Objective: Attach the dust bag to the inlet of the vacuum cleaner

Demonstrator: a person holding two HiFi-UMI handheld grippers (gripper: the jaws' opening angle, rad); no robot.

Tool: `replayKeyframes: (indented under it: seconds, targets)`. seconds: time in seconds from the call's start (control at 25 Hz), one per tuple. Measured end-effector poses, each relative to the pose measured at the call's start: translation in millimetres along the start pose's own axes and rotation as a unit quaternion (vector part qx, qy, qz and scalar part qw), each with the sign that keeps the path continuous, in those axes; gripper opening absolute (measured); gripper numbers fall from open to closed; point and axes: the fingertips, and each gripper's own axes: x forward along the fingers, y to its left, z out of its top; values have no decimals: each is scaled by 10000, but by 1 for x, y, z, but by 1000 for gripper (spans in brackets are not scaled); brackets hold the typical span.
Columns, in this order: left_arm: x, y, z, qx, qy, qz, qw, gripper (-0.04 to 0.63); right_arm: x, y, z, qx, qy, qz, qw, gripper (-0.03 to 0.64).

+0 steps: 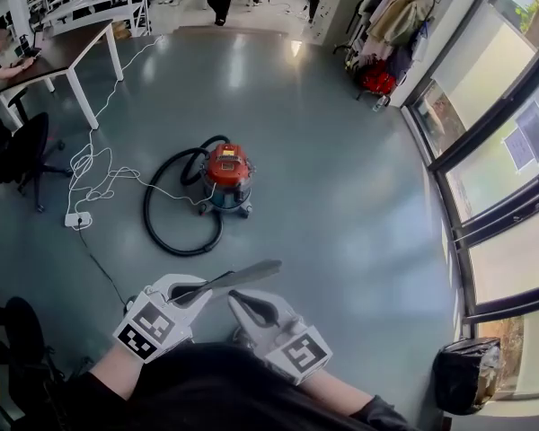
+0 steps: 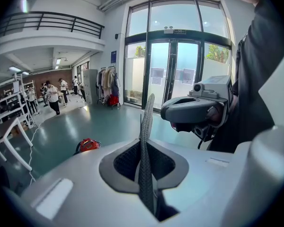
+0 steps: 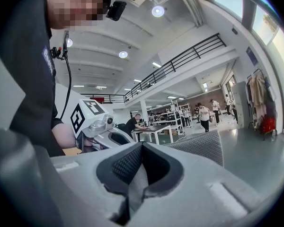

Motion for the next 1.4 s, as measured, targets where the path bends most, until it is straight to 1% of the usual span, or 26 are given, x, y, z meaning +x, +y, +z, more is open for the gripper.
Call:
replayKeyframes:
  seconds: [0.16,0.36,0.52,0.8,0.96,1.08,1.16,1.4]
  targets:
    - [17,-4,10,40,120,64,9999,40,-13,-21,7,45,-110,64,9999,-8]
    - [38,-8,23,223,240,152,9993,40,-30,-46,11,132,-174,120,9997,-8]
    - [51,-2,29,189,241,230,9993,40,-37,-60,11,83,-170,190,9996,-8]
    - [76,16,37,219,249,94,9994,40,-29,-90,10,77,-35,76,9999,-8]
    - [89,40,36,260,230,-102,9993,40,-8,-108,9,41,99,-64,9999,-8]
    - [96,69,31,331,261,-257,9988,40,20,-121,7,-32,263,-195,9995,-8]
    - [99,92,30,440,280,-346,9980,40,43,-127,7,-71,364,-267,9990,-8]
    - [109,153,23,805,419,-686,9935,40,110,-158,11,186,441,-681,9965,-8]
